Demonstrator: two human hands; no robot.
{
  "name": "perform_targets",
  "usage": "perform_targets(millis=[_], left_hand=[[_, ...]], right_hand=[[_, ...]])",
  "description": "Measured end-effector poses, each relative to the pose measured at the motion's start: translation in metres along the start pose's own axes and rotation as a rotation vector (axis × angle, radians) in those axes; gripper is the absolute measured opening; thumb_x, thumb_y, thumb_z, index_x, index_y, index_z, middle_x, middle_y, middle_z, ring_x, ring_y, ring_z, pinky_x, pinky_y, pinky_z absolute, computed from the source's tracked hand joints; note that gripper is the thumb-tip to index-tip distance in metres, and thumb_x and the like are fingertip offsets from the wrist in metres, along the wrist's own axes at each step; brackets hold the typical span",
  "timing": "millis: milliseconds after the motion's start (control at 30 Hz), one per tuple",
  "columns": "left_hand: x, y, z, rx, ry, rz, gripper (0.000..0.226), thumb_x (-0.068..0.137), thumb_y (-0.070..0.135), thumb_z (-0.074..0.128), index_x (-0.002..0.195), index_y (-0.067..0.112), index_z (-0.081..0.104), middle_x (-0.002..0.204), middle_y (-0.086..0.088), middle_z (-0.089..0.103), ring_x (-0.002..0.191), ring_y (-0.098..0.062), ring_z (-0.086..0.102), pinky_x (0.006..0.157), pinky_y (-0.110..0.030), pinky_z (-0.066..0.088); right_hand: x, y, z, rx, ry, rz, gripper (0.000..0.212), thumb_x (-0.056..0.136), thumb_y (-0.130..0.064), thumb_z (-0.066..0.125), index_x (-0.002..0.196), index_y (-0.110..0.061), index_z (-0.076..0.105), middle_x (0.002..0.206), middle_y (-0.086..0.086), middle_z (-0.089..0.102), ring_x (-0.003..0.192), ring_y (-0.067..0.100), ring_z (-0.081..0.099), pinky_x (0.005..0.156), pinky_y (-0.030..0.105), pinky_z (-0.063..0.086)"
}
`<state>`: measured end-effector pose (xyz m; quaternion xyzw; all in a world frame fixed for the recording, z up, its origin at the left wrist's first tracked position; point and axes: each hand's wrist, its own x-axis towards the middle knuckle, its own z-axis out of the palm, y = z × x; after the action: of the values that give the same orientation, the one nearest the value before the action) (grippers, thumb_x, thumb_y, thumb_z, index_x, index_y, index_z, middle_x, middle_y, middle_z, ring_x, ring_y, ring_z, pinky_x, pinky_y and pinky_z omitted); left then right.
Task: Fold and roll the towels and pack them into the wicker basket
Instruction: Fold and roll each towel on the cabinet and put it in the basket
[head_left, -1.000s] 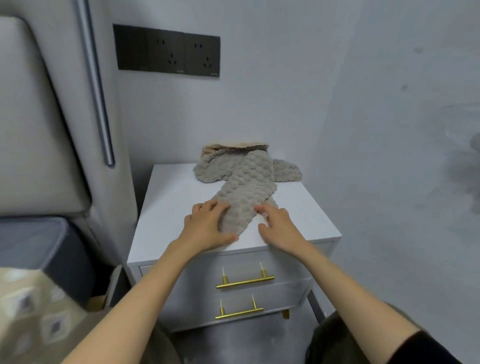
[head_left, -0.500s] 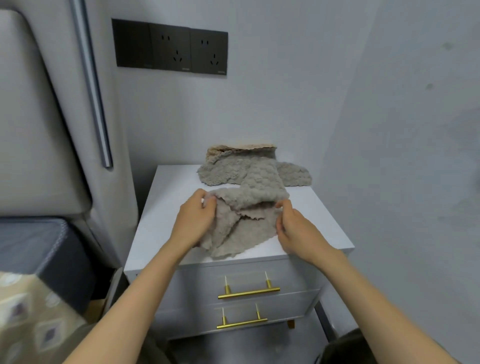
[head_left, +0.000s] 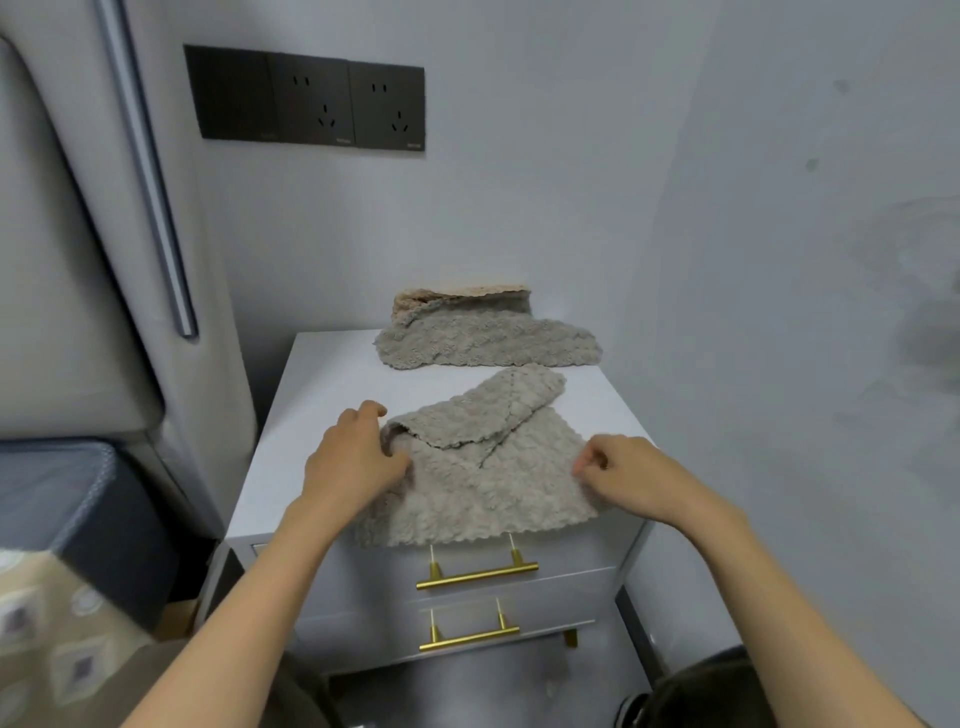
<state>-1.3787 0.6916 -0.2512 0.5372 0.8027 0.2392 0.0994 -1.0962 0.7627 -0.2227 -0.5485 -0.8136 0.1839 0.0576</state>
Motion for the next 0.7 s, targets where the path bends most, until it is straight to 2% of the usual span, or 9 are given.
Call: perform_targets(millis=[100,267,333,367,400,433,533,600,700], left_hand=[[0.004,0.004,0.004,-0.028,-0.017,0.012,0.063,0.084,0.038,0.061,0.14,0.019,0.039,0.131,-0.006,0.055,0.117,-0.027,0.053,0.09,-0.038,0.046],[0.014,0.014,0.003,-0.162,-0.016,-0.03,0.045,0.092,0.034,0.058,0.132,0.016,0.05,0.122,-0.007,0.061,0.114,-0.025,0.055,0.083,-0.028,0.039],[0.017,0.014,0.002,-0.164,0.023,-0.005,0.023,0.093,0.025,0.054,0.112,0.015,0.061,0.102,-0.005,0.064,0.101,-0.026,0.058,0.075,-0.028,0.039],[0.017,0.013,0.002,-0.146,0.047,0.02,0.012,0.092,0.019,0.052,0.091,0.014,0.062,0.086,-0.004,0.062,0.088,-0.028,0.058,0.066,-0.029,0.037],[0.018,0.013,0.003,-0.133,0.064,0.028,0.019,0.091,0.014,0.049,0.073,0.013,0.055,0.072,-0.005,0.057,0.074,-0.028,0.053,0.057,-0.031,0.031],[0.018,0.013,0.003,-0.13,0.071,0.029,0.027,0.09,0.012,0.048,0.064,0.011,0.045,0.063,-0.007,0.051,0.064,-0.026,0.046,0.054,-0.032,0.026],[0.021,0.016,0.0,-0.308,0.074,-0.09,0.031,0.092,0.019,0.045,0.063,0.012,0.036,0.06,-0.011,0.04,0.057,-0.02,0.033,0.054,-0.032,0.02],[0.024,0.018,-0.006,-0.562,0.077,-0.251,0.031,0.093,0.027,0.046,0.066,0.014,0.038,0.063,-0.006,0.036,0.057,-0.019,0.031,0.055,-0.031,0.02],[0.022,0.019,-0.016,-0.825,0.031,-0.46,0.028,0.094,0.031,0.047,0.073,0.013,0.047,0.066,-0.004,0.042,0.057,-0.018,0.037,0.052,-0.027,0.026]], right_hand=[[0.02,0.003,0.003,0.101,0.144,0.025,0.029,0.093,-0.029,0.047,0.119,-0.02,0.056,0.116,-0.002,0.06,0.114,0.023,0.051,0.094,0.037,0.044],[0.051,-0.006,0.02,0.248,0.102,0.172,0.057,0.09,-0.047,0.051,0.136,-0.014,0.044,0.123,0.004,0.057,0.123,0.03,0.045,0.099,0.041,0.039],[0.055,-0.01,0.02,0.236,0.083,0.203,0.049,0.087,-0.047,0.055,0.124,-0.015,0.053,0.116,0.004,0.058,0.116,0.028,0.049,0.097,0.041,0.041],[0.057,-0.01,0.019,0.251,0.076,0.204,0.034,0.086,-0.044,0.058,0.107,-0.018,0.06,0.106,0.003,0.062,0.107,0.027,0.054,0.092,0.039,0.044],[0.059,-0.01,0.018,0.279,0.07,0.201,0.019,0.084,-0.04,0.06,0.085,-0.021,0.061,0.09,0.001,0.063,0.092,0.024,0.058,0.085,0.036,0.045],[0.059,-0.01,0.017,0.313,0.053,0.198,0.021,0.082,-0.036,0.062,0.068,-0.022,0.055,0.074,-0.002,0.059,0.078,0.022,0.056,0.076,0.033,0.044],[0.056,-0.012,0.01,0.481,0.06,0.21,0.019,0.079,-0.022,0.062,0.066,-0.019,0.048,0.065,-0.002,0.05,0.064,0.016,0.048,0.062,0.028,0.036],[0.049,-0.009,0.002,0.66,0.2,0.237,0.013,0.077,-0.011,0.061,0.069,-0.016,0.052,0.066,-0.001,0.051,0.064,0.015,0.047,0.055,0.026,0.034],[0.039,0.005,-0.012,0.771,0.351,0.28,0.027,0.075,0.0,0.057,0.061,-0.017,0.042,0.061,0.001,0.041,0.056,0.015,0.036,0.049,0.025,0.024]])
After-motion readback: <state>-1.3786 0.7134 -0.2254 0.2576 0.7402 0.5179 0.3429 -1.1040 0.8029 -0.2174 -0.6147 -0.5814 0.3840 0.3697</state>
